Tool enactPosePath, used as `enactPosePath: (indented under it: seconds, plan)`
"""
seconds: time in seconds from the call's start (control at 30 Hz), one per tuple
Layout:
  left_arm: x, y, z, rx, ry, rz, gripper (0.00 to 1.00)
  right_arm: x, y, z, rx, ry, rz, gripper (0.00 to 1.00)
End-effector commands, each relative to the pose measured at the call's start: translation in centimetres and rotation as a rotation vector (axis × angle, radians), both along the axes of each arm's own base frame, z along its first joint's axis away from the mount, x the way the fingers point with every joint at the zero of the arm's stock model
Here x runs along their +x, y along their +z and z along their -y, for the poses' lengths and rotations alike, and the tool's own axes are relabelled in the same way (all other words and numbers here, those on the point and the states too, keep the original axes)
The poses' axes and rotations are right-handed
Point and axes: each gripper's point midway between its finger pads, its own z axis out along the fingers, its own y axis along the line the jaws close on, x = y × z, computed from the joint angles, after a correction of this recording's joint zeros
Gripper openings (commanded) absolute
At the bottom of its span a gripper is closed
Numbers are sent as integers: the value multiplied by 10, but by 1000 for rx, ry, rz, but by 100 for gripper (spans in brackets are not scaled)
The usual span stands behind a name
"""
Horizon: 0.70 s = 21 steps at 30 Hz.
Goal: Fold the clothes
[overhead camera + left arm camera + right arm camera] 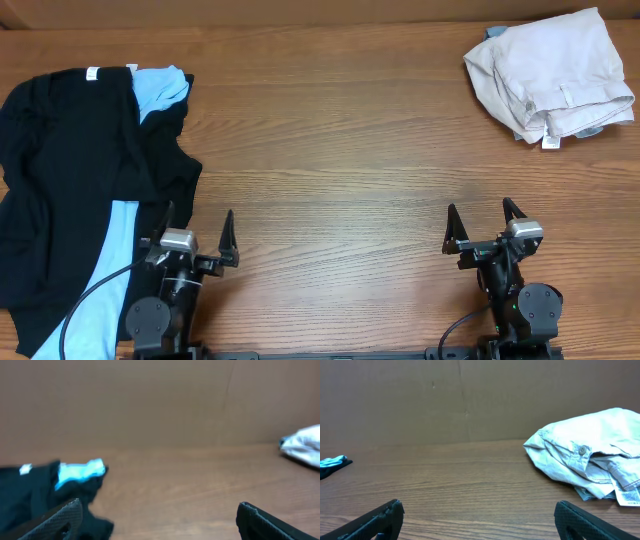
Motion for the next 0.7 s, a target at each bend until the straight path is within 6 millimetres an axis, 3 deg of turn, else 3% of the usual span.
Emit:
enactPosePath:
  seconds: [0.0, 0.67]
  plan:
    - [0, -12, -4, 5, 21, -38, 100, 0, -2, 0, 7, -3, 4, 100]
    - [0, -12, -6, -3, 27, -36, 100, 0, -2, 0, 7, -3, 4, 100]
